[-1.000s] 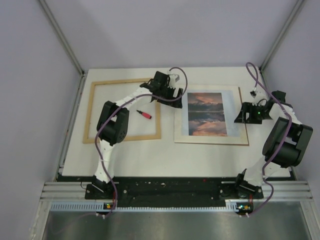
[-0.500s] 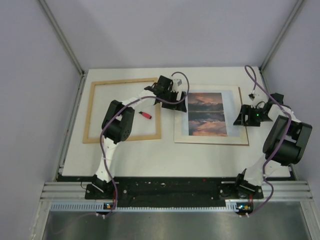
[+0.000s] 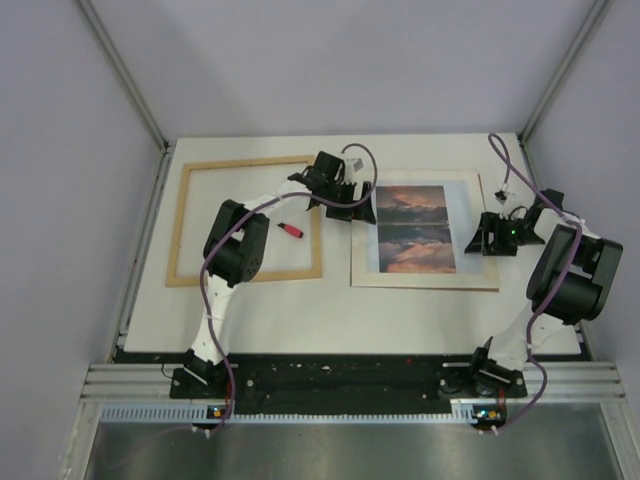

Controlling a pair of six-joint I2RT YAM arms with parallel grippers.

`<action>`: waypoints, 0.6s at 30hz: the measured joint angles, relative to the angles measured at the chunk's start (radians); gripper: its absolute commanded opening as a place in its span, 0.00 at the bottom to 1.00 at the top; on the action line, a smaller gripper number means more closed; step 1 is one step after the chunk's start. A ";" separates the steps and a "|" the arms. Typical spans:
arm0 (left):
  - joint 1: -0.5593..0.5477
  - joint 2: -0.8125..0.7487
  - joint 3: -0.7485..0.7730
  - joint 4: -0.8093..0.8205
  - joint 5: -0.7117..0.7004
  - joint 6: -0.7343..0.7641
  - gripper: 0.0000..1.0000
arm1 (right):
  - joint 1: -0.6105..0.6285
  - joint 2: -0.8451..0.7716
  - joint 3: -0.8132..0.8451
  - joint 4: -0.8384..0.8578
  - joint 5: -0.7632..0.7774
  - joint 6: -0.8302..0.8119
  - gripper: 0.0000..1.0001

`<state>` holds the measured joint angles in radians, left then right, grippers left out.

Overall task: Take the photo out of the frame
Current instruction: Adjust the photo frame item on the photo frame.

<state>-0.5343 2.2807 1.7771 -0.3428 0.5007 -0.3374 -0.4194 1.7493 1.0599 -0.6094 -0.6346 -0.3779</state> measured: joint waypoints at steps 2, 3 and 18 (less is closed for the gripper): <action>0.002 0.000 0.000 -0.001 0.009 -0.006 0.99 | 0.000 0.001 0.000 0.002 -0.002 0.000 0.64; 0.003 0.000 0.000 0.000 0.012 -0.010 0.98 | 0.000 0.002 0.000 0.002 -0.003 0.000 0.64; 0.010 -0.010 0.000 -0.002 0.050 -0.035 0.98 | 0.000 0.012 0.000 0.002 -0.034 0.005 0.66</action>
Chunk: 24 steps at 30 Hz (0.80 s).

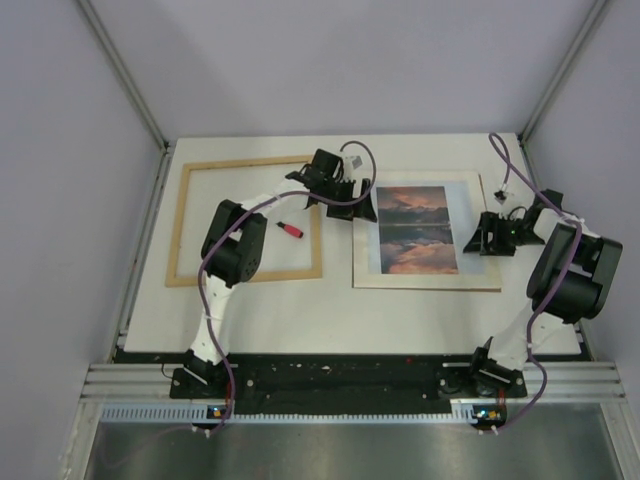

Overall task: Take the photo out of the frame
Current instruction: Adjust the photo frame item on the photo frame.

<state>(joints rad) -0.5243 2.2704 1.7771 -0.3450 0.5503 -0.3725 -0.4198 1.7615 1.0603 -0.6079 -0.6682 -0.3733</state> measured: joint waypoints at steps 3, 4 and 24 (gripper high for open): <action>0.000 -0.009 0.000 0.001 0.011 0.000 0.98 | 0.000 -0.013 -0.001 0.005 0.031 0.011 0.71; 0.000 -0.010 0.000 0.001 0.013 0.000 0.98 | -0.001 -0.024 -0.003 0.013 0.055 0.013 0.72; 0.001 -0.010 -0.019 0.007 0.042 0.000 0.99 | -0.122 -0.004 0.009 0.041 0.093 0.003 0.68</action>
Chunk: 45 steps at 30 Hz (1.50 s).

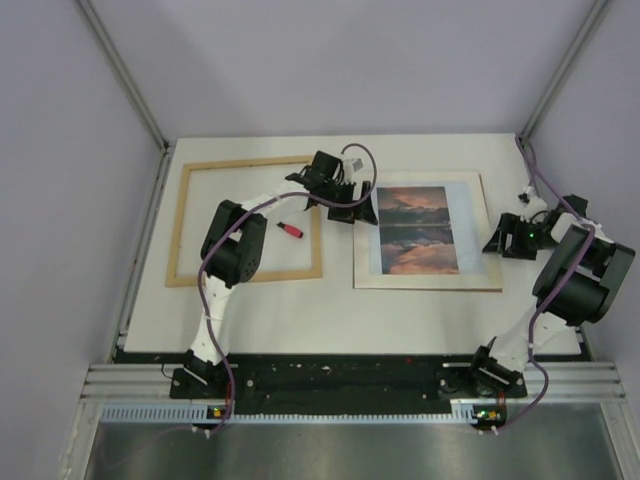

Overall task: Take the photo out of the frame
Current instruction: Adjust the photo frame item on the photo frame.

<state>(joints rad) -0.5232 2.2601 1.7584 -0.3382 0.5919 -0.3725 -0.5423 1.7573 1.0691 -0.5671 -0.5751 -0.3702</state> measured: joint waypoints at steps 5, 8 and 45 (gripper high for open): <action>0.000 0.003 0.000 0.008 0.014 0.001 0.99 | -0.006 0.037 0.021 -0.062 -0.117 -0.037 0.64; 0.000 0.013 0.005 0.016 0.023 0.000 0.99 | -0.015 0.038 0.020 -0.096 -0.148 -0.046 0.63; -0.031 0.095 0.031 0.181 0.128 -0.049 0.99 | -0.039 0.220 0.151 -0.360 -0.533 -0.067 0.40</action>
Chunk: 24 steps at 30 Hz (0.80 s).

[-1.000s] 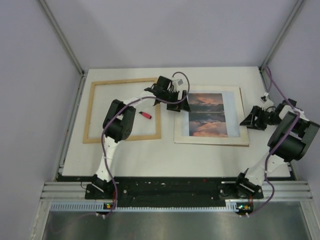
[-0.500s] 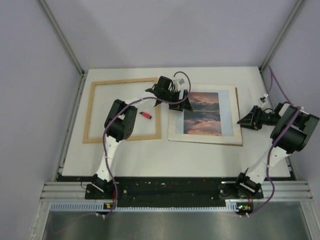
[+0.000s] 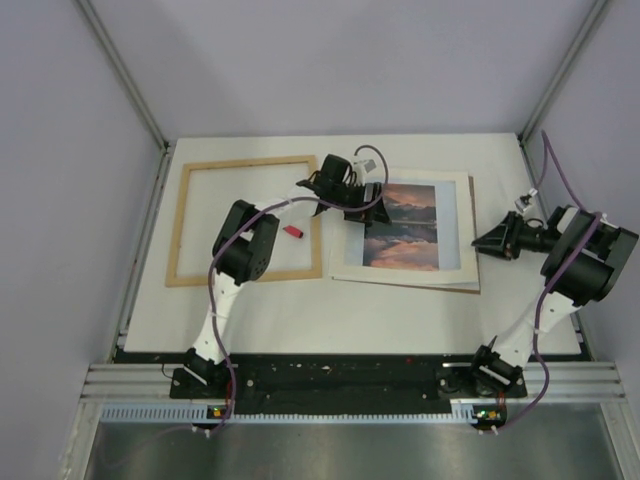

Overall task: Take the photo out of the frame
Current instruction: Adjust the photo frame item on the photo frame.

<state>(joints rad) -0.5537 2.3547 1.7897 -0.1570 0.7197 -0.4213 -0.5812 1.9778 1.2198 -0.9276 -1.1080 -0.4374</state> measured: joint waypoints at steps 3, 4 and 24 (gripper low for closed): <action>-0.011 0.004 0.000 0.013 0.002 0.000 0.99 | 0.000 0.000 0.008 -0.016 -0.026 0.004 0.40; -0.014 0.006 0.000 0.018 0.003 0.000 0.99 | 0.000 0.000 0.013 -0.021 -0.031 0.005 0.41; -0.035 0.014 0.000 0.045 0.016 -0.004 0.99 | 0.068 0.011 0.019 0.000 -0.057 0.041 0.41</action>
<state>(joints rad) -0.5892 2.3684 1.7897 -0.1116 0.7361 -0.4255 -0.5129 1.9888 1.2385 -0.9272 -1.1652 -0.3965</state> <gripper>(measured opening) 0.986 0.414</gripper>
